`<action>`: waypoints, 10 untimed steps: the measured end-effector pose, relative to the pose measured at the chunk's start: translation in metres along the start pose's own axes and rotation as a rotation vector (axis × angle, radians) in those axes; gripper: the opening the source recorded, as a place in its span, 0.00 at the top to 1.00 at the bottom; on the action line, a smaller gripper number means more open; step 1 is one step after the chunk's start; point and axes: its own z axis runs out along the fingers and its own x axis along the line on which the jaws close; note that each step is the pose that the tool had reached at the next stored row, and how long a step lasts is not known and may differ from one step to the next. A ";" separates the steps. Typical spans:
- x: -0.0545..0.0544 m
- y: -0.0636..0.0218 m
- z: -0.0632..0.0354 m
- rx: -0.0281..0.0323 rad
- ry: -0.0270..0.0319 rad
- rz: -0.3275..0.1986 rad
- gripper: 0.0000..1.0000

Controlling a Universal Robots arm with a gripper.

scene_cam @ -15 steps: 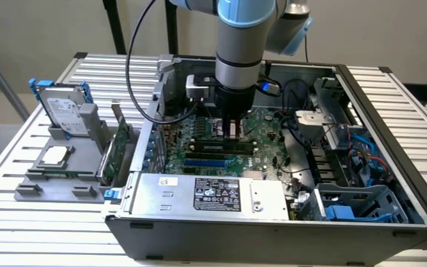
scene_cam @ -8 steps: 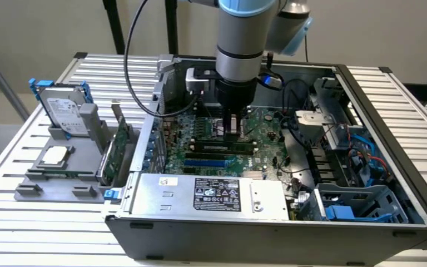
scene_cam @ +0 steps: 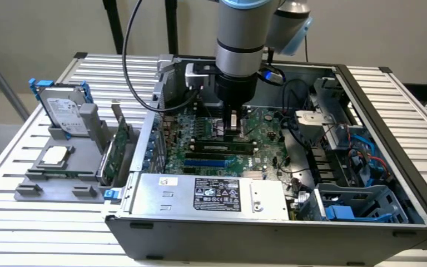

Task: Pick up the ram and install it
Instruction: 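Press down the ram until it locks into place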

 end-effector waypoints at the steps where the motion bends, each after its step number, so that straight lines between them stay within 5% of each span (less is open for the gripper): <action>1: 0.000 0.0000 0.0000 0.0000 0.0001 0.000 1.00; 10: 0.000 0.0002 0.0015 0.0000 -0.0001 0.000 1.00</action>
